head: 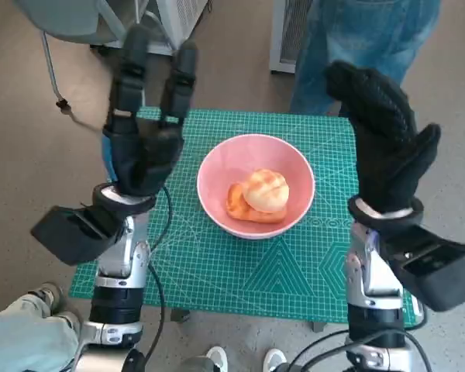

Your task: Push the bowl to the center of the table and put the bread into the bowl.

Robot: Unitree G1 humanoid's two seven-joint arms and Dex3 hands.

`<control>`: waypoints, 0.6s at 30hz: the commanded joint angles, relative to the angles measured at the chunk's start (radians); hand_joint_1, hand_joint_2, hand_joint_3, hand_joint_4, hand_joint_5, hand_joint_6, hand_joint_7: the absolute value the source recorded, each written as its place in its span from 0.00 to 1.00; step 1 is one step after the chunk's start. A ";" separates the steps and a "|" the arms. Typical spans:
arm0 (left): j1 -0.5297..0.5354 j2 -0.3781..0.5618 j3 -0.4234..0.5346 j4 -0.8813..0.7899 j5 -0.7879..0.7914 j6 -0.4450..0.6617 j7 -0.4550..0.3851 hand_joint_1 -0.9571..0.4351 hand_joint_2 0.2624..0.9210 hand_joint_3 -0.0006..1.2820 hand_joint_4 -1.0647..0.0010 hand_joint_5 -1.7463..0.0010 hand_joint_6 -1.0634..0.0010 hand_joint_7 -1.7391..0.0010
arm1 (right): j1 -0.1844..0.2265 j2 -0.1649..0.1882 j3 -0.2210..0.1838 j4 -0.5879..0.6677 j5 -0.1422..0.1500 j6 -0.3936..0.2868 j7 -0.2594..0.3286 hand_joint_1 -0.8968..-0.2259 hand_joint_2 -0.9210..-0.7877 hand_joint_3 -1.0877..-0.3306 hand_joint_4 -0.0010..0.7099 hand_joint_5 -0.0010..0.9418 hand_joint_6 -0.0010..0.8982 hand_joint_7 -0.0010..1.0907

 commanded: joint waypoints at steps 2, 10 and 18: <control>0.006 0.004 -0.002 0.020 -0.008 -0.030 -0.017 0.73 1.00 0.19 0.94 1.00 0.90 1.00 | -0.009 -0.005 0.000 0.045 -0.015 -0.016 0.004 0.43 0.00 0.49 0.37 0.09 0.02 0.69; -0.002 0.003 -0.003 0.059 0.001 -0.067 -0.030 0.71 1.00 0.17 0.92 0.99 0.90 1.00 | -0.027 -0.021 -0.004 0.089 -0.011 -0.051 0.021 0.45 0.00 0.49 0.36 0.09 0.03 0.69; -0.010 -0.003 -0.010 0.097 0.016 -0.108 -0.023 0.69 1.00 0.16 0.91 0.99 0.89 0.99 | -0.044 -0.030 -0.012 0.128 -0.003 -0.071 0.035 0.45 0.00 0.48 0.36 0.09 0.03 0.70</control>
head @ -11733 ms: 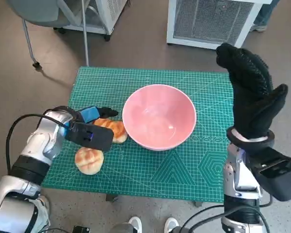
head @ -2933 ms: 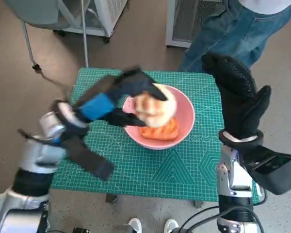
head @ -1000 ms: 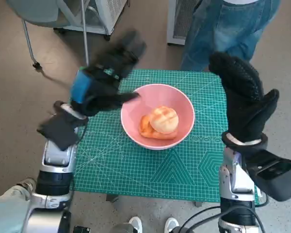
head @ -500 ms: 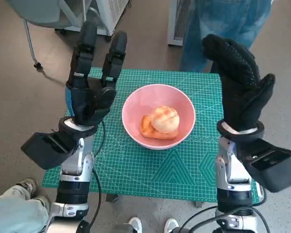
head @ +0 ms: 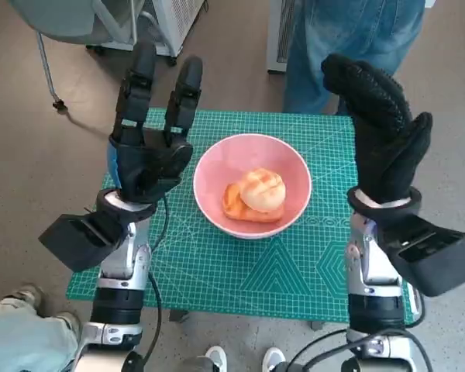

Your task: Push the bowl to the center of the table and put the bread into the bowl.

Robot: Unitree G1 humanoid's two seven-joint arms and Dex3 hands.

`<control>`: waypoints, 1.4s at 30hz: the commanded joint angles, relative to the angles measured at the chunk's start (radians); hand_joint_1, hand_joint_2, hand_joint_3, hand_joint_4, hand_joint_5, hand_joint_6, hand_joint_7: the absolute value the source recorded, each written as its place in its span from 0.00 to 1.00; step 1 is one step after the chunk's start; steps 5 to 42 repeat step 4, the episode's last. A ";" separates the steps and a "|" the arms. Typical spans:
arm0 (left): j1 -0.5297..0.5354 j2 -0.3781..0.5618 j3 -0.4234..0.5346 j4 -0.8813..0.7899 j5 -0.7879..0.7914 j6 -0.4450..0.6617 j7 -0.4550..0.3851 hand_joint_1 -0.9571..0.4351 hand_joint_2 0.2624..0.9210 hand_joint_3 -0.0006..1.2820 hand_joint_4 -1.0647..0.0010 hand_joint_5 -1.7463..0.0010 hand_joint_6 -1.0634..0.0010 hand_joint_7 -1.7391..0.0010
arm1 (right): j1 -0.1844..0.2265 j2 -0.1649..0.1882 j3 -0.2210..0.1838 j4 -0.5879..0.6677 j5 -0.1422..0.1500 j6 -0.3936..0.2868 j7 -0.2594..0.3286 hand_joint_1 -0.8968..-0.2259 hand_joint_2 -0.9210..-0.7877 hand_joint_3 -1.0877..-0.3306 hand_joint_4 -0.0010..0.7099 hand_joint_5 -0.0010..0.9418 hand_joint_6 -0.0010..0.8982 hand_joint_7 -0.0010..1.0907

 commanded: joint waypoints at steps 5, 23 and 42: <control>-0.014 -0.008 -0.013 0.033 0.021 -0.035 0.012 0.69 1.00 0.15 0.91 0.99 0.88 0.99 | -0.007 -0.015 -0.010 0.042 0.006 -0.010 0.017 0.45 0.00 0.48 0.36 0.08 0.03 0.70; -0.014 -0.008 -0.013 0.033 0.021 -0.035 0.012 0.69 1.00 0.15 0.91 0.99 0.88 0.99 | -0.007 -0.015 -0.010 0.042 0.006 -0.010 0.017 0.45 0.00 0.48 0.36 0.08 0.03 0.70; -0.014 -0.008 -0.013 0.033 0.021 -0.035 0.012 0.69 1.00 0.15 0.91 0.99 0.88 0.99 | -0.007 -0.015 -0.010 0.042 0.006 -0.010 0.017 0.45 0.00 0.48 0.36 0.08 0.03 0.70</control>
